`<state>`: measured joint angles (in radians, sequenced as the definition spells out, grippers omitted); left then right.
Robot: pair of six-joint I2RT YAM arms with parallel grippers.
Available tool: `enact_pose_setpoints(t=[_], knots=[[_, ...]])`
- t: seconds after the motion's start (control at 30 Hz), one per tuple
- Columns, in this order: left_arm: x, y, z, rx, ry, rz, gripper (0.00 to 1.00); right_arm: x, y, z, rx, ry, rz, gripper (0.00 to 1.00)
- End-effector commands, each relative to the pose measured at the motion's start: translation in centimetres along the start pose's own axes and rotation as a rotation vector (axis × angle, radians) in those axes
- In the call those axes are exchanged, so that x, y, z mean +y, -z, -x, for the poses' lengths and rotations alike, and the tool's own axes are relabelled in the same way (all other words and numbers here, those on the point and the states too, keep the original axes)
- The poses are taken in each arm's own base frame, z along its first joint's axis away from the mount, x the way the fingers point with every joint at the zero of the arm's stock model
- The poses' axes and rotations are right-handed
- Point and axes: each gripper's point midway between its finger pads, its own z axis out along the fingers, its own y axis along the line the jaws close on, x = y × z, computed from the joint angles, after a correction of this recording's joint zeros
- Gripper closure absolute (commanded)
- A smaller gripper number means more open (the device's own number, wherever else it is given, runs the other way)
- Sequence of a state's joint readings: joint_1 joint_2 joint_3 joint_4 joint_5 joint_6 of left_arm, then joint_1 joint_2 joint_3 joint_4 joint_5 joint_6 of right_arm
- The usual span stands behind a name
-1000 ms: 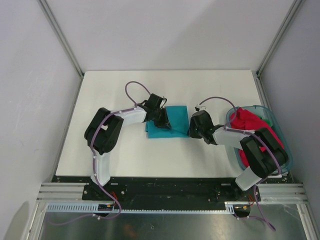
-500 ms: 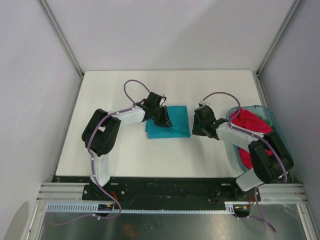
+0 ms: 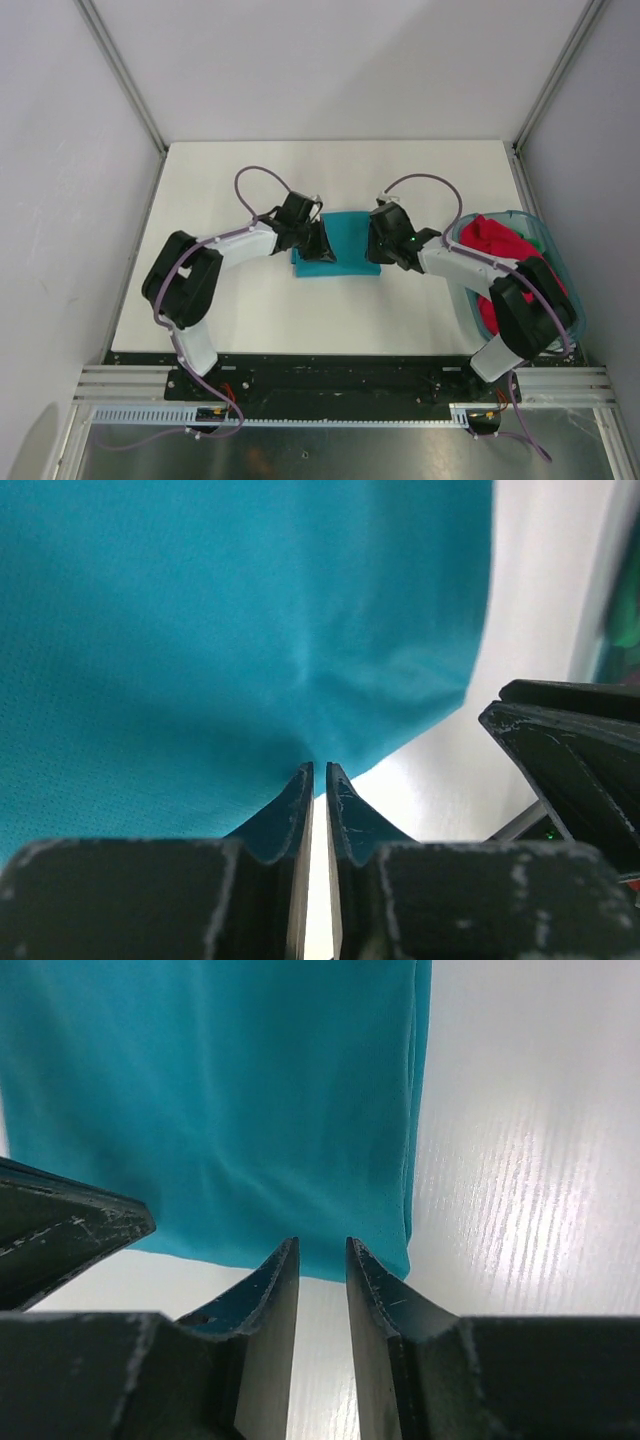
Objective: Fold and stack the t-shirts
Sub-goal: Smooth out wrinkles on the folded tshirt
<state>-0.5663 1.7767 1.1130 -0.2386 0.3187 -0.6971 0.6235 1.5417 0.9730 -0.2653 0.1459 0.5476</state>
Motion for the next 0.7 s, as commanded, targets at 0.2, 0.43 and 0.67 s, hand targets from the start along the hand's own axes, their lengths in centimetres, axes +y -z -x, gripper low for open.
enact_pose_setpoints(t=[0.2,0.43,0.67], knots=[[3.6,-2.2,-1.5,0.036,0.002,0.098,0.88,0.2,-3.9,-3.2,0.101,0.01,-0.035,0.7],[1.8,1.0,0.0,-0.034,-0.022,0.035,0.83,-1.0,-4.1,-4.4,0.146,0.014,-0.085,0.69],[4.5,6.2,4.9,-0.2,0.029,0.084,0.74,0.7,-2.1,-2.1,0.094,-0.001,-0.022,0.62]])
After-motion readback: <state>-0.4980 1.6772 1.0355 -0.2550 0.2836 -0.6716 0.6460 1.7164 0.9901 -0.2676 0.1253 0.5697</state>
